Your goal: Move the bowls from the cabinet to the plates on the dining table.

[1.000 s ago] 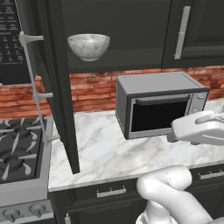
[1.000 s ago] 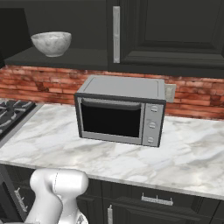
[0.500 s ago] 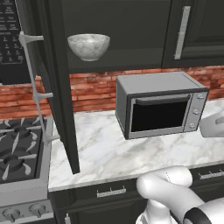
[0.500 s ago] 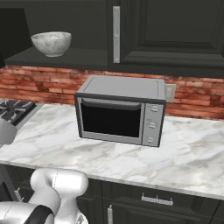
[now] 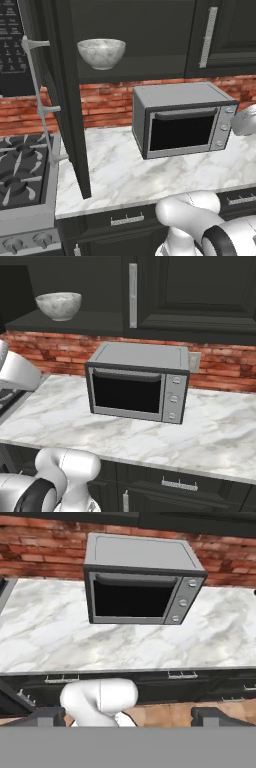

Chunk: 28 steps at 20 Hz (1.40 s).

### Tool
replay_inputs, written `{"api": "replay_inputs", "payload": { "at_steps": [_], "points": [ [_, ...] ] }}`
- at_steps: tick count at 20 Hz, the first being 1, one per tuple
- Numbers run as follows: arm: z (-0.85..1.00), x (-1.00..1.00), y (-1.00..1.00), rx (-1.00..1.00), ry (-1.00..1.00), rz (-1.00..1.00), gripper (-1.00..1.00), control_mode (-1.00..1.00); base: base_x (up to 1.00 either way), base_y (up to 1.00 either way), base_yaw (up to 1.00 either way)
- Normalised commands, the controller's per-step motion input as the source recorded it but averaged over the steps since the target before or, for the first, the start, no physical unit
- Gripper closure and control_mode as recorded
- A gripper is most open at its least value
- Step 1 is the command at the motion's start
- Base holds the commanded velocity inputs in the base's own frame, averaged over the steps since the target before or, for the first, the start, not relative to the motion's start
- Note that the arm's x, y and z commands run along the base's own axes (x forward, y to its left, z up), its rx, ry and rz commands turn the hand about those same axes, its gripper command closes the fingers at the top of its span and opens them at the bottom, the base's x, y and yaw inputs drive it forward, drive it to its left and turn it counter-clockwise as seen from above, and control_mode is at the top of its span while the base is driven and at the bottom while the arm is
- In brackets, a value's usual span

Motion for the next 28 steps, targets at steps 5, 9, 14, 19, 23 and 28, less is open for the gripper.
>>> {"api": "replay_inputs", "payload": {
  "at_steps": [5, 9, 14, 19, 23, 28],
  "points": [
    [-0.16, 0.65, -0.27, 0.0, -0.16, 0.0, -1.0, -1.0, 0.0, 0.0, 0.0],
    [0.0, 0.36, -0.18, 0.0, -0.2, 0.0, -1.0, -1.0, 0.0, 0.0, 0.0],
    [0.06, 0.32, -0.01, 0.0, -0.26, 0.0, -1.0, -1.0, 0.0, 0.0, 0.0],
    [0.42, 0.3, -0.07, 0.0, -0.09, 0.0, -1.0, -1.0, 0.0, 0.0, 0.0],
    [0.56, 0.19, -0.2, 0.0, 0.0, 0.0, -1.0, -1.0, 0.0, 0.0, 0.0],
    [0.44, 0.06, -0.33, 0.0, 0.0, 0.0, -1.0, -1.0, 0.0, 0.0, 0.0]
  ]
}}
